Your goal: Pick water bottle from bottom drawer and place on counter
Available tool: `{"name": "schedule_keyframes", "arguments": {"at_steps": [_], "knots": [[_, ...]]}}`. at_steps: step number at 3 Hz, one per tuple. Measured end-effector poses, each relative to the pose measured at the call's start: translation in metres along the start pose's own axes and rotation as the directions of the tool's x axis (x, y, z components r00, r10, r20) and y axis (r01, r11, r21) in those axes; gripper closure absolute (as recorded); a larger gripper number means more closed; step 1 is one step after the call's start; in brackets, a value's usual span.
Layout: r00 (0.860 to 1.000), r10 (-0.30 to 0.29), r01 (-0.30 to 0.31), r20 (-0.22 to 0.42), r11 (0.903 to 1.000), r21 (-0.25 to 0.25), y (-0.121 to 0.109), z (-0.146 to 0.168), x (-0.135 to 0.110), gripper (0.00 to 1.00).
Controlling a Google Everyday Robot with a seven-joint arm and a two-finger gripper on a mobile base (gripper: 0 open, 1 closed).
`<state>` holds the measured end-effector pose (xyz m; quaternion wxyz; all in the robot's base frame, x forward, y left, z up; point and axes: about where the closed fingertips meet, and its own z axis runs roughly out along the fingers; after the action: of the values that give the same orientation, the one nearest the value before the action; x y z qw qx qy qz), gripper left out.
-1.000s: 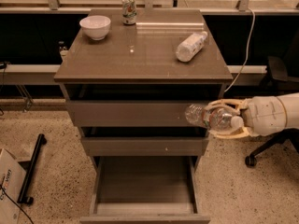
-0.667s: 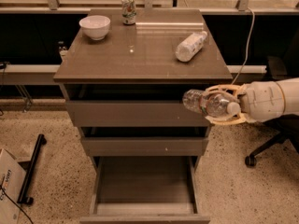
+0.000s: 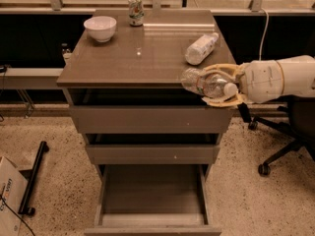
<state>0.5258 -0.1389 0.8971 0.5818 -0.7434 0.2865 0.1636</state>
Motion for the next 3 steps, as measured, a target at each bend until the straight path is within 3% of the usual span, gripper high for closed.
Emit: {"name": "schedule_keyframes", "arguments": {"at_steps": [1,2,3], "knots": [[0.999,-0.052,0.052,-0.003,0.9985,0.016,-0.026,0.017,0.012,1.0],[0.998,-0.057,0.057,0.011,0.9977,0.037,-0.055,0.039,0.042,1.0],[0.999,-0.045,0.044,0.021,0.9983,0.038,-0.068,0.055,0.063,1.0]]}}
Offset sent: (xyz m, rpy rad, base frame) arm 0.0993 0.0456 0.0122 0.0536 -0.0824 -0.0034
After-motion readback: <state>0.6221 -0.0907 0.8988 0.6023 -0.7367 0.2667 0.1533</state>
